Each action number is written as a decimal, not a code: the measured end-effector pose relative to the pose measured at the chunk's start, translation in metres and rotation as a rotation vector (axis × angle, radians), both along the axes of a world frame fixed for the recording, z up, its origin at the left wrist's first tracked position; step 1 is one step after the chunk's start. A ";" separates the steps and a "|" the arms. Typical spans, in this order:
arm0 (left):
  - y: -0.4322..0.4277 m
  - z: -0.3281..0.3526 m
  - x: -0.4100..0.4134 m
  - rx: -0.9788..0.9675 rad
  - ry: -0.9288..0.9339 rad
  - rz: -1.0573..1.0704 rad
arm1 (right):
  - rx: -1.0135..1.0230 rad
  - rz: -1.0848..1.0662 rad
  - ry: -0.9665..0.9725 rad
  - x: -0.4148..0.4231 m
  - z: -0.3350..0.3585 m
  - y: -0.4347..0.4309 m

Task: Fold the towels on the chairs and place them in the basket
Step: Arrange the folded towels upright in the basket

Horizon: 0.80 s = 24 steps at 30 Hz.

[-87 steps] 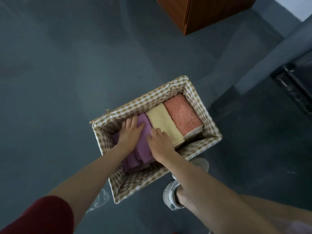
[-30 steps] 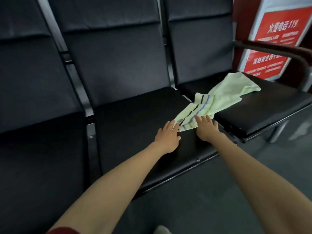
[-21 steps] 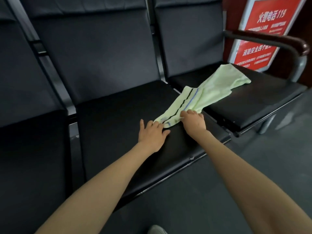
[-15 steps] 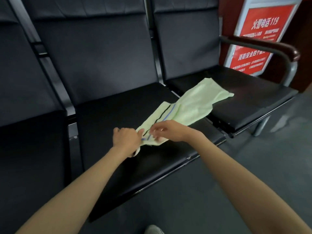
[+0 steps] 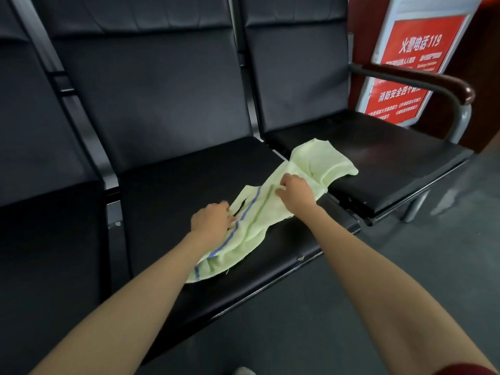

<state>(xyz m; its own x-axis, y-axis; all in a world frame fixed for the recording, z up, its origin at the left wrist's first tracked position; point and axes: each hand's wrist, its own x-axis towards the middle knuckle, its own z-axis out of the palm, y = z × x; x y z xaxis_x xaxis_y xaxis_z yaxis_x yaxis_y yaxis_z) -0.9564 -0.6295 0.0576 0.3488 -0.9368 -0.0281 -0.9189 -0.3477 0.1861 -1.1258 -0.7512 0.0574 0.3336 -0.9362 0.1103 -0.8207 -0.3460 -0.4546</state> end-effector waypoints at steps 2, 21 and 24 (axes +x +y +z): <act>0.009 -0.001 0.004 -0.011 0.011 0.015 | -0.074 0.109 -0.194 0.010 0.010 0.018; 0.215 0.035 0.105 -0.837 1.251 0.674 | 0.251 0.662 0.187 0.108 0.014 0.179; 0.240 0.038 0.125 -0.828 1.208 0.726 | 0.380 0.772 0.072 0.136 0.022 0.204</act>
